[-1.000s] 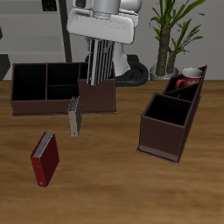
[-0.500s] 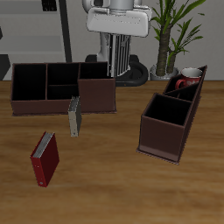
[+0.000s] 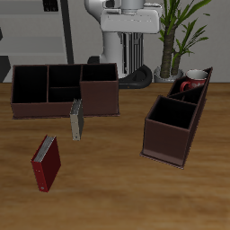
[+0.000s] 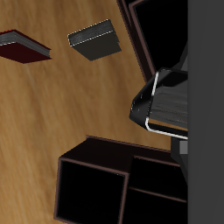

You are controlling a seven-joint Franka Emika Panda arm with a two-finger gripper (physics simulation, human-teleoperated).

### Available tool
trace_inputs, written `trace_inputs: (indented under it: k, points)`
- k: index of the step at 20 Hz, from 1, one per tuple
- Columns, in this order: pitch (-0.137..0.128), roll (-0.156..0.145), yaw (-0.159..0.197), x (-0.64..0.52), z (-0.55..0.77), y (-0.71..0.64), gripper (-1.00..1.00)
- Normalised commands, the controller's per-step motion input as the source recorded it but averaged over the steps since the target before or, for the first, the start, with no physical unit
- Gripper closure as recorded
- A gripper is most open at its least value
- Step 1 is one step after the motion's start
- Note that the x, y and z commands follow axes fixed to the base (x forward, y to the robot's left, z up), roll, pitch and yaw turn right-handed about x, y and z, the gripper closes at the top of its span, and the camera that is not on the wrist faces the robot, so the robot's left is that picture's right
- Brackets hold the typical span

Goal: Place the red mug into the left desk caddy's left compartment and place the striped book into the left desk caddy's back compartment and place the red book into the back desk caddy's front compartment

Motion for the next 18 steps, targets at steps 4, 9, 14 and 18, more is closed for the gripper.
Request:
trace_inputs:
  k: [4, 9, 14, 18]
  points:
    - [0.022, -0.048, -0.031, -0.08, -0.08, 0.32, 1.00]
    - [0.036, -0.109, -0.012, 0.19, -0.10, 0.32, 1.00]
    - [0.053, -0.083, -0.002, 0.14, -0.07, 0.46, 1.00]
    - [0.042, 0.001, -0.021, 0.00, -0.04, 0.45, 1.00]
